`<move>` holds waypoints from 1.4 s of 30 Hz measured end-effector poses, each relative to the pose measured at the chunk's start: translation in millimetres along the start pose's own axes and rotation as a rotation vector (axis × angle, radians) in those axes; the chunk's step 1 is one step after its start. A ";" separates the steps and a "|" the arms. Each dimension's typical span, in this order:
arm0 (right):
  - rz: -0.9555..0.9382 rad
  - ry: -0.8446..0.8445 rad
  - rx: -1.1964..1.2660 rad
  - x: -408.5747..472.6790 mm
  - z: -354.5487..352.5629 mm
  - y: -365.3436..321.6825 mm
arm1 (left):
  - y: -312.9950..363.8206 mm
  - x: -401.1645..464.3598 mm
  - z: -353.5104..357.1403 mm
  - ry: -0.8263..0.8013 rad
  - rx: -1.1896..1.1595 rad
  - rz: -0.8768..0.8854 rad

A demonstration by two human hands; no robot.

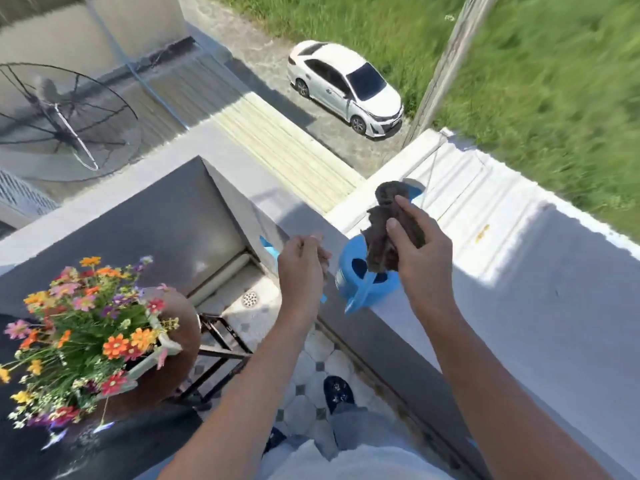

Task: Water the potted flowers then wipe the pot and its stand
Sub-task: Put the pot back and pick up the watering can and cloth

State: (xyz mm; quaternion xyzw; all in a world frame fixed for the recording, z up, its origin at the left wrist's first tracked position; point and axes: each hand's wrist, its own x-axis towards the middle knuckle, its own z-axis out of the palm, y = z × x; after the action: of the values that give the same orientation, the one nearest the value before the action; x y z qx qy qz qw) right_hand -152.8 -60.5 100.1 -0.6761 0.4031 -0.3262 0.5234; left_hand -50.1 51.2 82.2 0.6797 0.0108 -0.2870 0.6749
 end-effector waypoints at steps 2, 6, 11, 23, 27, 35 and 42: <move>0.027 0.077 0.001 16.2 -24.9 5.7 | 0.2 -16.4 37.9 -0.108 -0.017 -0.045; 0.086 0.185 0.029 39.1 -61.9 23.9 | -22.9 -33.0 98.5 -0.180 -0.140 -0.335; 0.128 0.181 0.046 50.4 -85.3 40.9 | -45.0 -33.8 141.1 -0.030 -0.511 -0.519; 0.112 -0.005 0.054 53.9 -61.6 39.7 | -43.9 -27.9 151.6 0.216 -0.699 -0.506; 0.122 -0.044 0.064 46.4 -46.1 35.0 | -47.4 -13.4 127.1 0.216 -0.637 -0.414; 0.155 -0.234 0.073 26.7 8.1 35.5 | -50.1 32.5 26.9 0.324 -0.515 -0.296; 0.139 -0.455 -0.003 -6.8 97.4 72.8 | -94.6 101.8 -71.8 0.326 -0.159 -0.250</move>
State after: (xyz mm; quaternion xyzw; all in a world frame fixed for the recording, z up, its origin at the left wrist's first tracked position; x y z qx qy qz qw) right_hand -86.7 -20.3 6.0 -0.7034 0.3208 -0.1280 0.6212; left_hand 23.8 88.0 -50.6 0.6550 0.2265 -0.2530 0.6750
